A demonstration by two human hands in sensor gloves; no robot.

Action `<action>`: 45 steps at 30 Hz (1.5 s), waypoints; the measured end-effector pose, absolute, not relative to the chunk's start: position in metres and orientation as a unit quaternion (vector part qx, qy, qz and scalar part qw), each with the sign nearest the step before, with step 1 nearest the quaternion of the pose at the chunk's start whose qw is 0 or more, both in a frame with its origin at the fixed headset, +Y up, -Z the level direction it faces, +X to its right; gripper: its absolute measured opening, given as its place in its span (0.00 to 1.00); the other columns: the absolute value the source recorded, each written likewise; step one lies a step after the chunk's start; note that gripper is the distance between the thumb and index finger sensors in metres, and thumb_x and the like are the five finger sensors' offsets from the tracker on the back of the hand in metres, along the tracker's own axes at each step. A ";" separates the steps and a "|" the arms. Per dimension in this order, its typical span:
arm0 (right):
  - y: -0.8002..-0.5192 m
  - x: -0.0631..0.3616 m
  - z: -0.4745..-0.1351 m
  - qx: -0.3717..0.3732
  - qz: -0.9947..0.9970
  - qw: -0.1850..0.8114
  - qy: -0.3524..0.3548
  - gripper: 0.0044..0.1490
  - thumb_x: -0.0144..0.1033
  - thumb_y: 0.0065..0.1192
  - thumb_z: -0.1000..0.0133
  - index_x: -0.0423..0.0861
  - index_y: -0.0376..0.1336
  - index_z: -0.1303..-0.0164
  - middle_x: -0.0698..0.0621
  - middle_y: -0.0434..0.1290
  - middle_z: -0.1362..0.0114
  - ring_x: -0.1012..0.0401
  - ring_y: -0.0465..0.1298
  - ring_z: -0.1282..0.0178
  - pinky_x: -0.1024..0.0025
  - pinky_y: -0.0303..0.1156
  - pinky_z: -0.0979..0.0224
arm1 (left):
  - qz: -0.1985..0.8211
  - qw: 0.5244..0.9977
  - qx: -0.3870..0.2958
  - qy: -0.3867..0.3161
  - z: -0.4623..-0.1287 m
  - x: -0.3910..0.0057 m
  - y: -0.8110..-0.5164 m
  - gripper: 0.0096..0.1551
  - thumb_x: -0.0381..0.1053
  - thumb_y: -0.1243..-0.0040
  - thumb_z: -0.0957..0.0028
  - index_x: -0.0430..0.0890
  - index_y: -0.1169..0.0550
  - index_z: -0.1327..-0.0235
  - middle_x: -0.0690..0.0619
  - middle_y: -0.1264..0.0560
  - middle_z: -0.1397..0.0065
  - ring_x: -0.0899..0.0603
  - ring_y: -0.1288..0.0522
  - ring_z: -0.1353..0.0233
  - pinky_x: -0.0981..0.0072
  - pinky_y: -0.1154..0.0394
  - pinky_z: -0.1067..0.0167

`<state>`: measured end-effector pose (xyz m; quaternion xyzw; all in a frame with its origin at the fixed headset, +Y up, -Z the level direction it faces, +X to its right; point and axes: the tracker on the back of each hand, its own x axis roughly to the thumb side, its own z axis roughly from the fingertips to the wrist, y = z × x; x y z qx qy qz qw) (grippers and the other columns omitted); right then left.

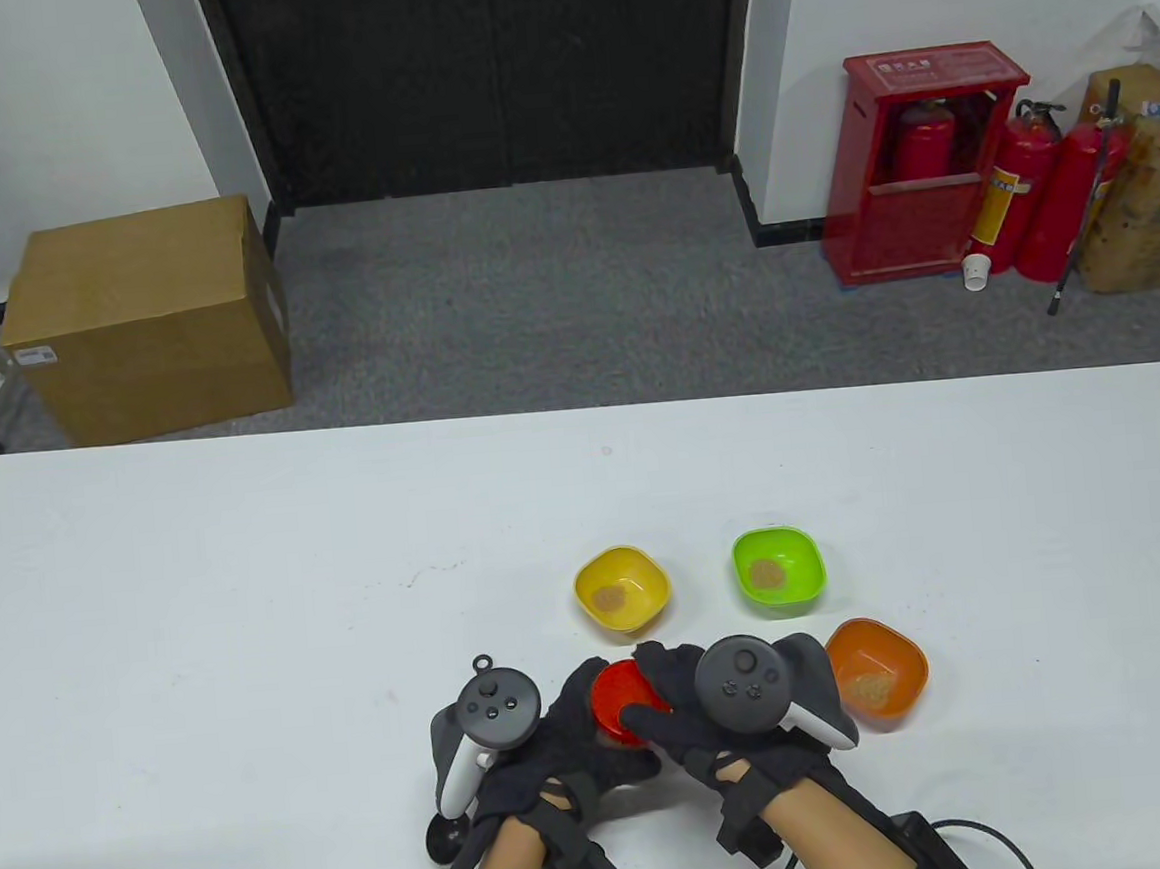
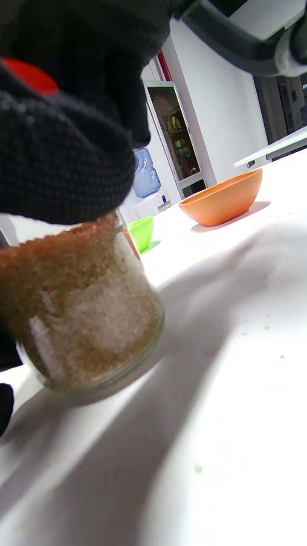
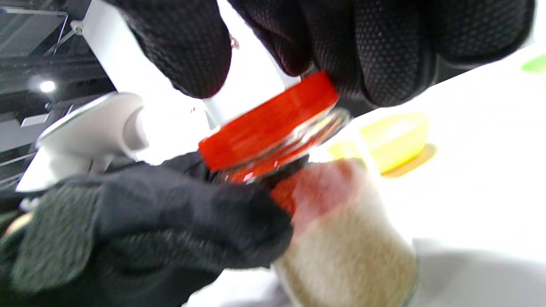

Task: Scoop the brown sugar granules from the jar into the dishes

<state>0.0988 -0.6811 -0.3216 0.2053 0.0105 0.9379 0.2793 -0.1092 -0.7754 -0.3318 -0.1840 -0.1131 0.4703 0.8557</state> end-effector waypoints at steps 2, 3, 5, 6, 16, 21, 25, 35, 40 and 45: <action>-0.680 0.103 -0.322 0.199 0.939 0.280 -0.005 0.40 0.45 0.71 0.42 0.29 0.66 0.31 0.29 0.77 0.39 0.39 0.78 0.50 0.32 0.72 0.49 | 0.473 0.854 -0.186 -0.114 -0.332 -0.110 -0.775 0.67 0.61 0.18 0.57 0.50 0.51 0.18 0.52 0.44 0.13 0.39 0.37 0.14 0.38 0.40 0.22; -0.682 0.103 -0.322 0.216 0.932 0.291 -0.007 0.42 0.45 0.71 0.43 0.30 0.64 0.28 0.28 0.74 0.34 0.37 0.76 0.46 0.31 0.71 0.46 | 0.474 0.851 -0.191 -0.117 -0.332 -0.110 -0.775 0.67 0.60 0.18 0.57 0.50 0.51 0.18 0.52 0.44 0.13 0.39 0.37 0.14 0.37 0.40 0.22; -0.688 0.099 -0.325 0.267 0.908 0.322 0.025 0.46 0.43 0.72 0.42 0.34 0.57 0.20 0.26 0.59 0.19 0.30 0.64 0.28 0.24 0.63 0.37 | 0.476 0.849 -0.195 -0.120 -0.333 -0.111 -0.775 0.66 0.58 0.18 0.56 0.50 0.51 0.18 0.52 0.44 0.13 0.38 0.38 0.14 0.37 0.41 0.22; -0.691 0.097 -0.326 0.280 0.899 0.335 0.041 0.47 0.42 0.72 0.42 0.35 0.55 0.18 0.27 0.52 0.15 0.29 0.57 0.23 0.21 0.58 0.34 | 0.476 0.849 -0.196 -0.120 -0.333 -0.112 -0.775 0.66 0.57 0.18 0.56 0.50 0.51 0.18 0.52 0.44 0.13 0.39 0.38 0.14 0.37 0.41 0.22; -0.695 0.089 -0.322 0.266 0.916 0.295 0.061 0.48 0.43 0.72 0.42 0.32 0.54 0.19 0.21 0.59 0.22 0.30 0.66 0.34 0.27 0.65 0.39 | 0.465 0.858 -0.186 -0.118 -0.334 -0.113 -0.775 0.66 0.59 0.17 0.58 0.50 0.50 0.18 0.50 0.43 0.13 0.39 0.36 0.14 0.38 0.40 0.22; -0.686 0.099 -0.321 0.219 0.938 0.269 0.023 0.46 0.48 0.70 0.41 0.29 0.60 0.24 0.26 0.74 0.36 0.38 0.76 0.48 0.33 0.72 0.49 | 0.465 0.858 -0.185 -0.117 -0.333 -0.113 -0.775 0.66 0.59 0.18 0.57 0.49 0.50 0.18 0.50 0.43 0.13 0.39 0.36 0.14 0.38 0.40 0.22; -0.697 0.095 -0.324 0.277 0.909 0.306 0.060 0.52 0.47 0.71 0.42 0.36 0.50 0.16 0.25 0.53 0.16 0.29 0.59 0.26 0.22 0.60 0.36 | 0.464 0.858 -0.185 -0.118 -0.333 -0.113 -0.775 0.66 0.59 0.18 0.57 0.49 0.50 0.18 0.50 0.43 0.13 0.39 0.36 0.14 0.38 0.40 0.22; -0.705 0.081 -0.320 0.281 0.922 0.259 0.057 0.52 0.44 0.74 0.44 0.34 0.53 0.18 0.23 0.54 0.17 0.30 0.63 0.30 0.27 0.64 0.38 | 0.457 0.862 -0.185 -0.121 -0.334 -0.113 -0.775 0.65 0.57 0.18 0.57 0.49 0.50 0.18 0.50 0.43 0.13 0.39 0.36 0.14 0.37 0.40 0.22; -0.704 0.085 -0.320 0.276 0.917 0.281 0.061 0.51 0.46 0.72 0.42 0.34 0.53 0.17 0.24 0.53 0.16 0.29 0.59 0.26 0.23 0.60 0.36 | 0.435 0.873 -0.180 -0.126 -0.332 -0.112 -0.770 0.65 0.57 0.19 0.56 0.47 0.50 0.17 0.47 0.43 0.13 0.36 0.35 0.15 0.36 0.40 0.23; -0.692 0.104 -0.323 0.256 0.914 0.314 0.030 0.49 0.45 0.71 0.42 0.34 0.54 0.18 0.25 0.54 0.16 0.28 0.59 0.26 0.21 0.58 0.35 | 0.387 0.888 -0.205 -0.141 -0.328 -0.120 -0.751 0.62 0.55 0.21 0.51 0.45 0.50 0.16 0.43 0.44 0.13 0.32 0.38 0.15 0.29 0.43 0.25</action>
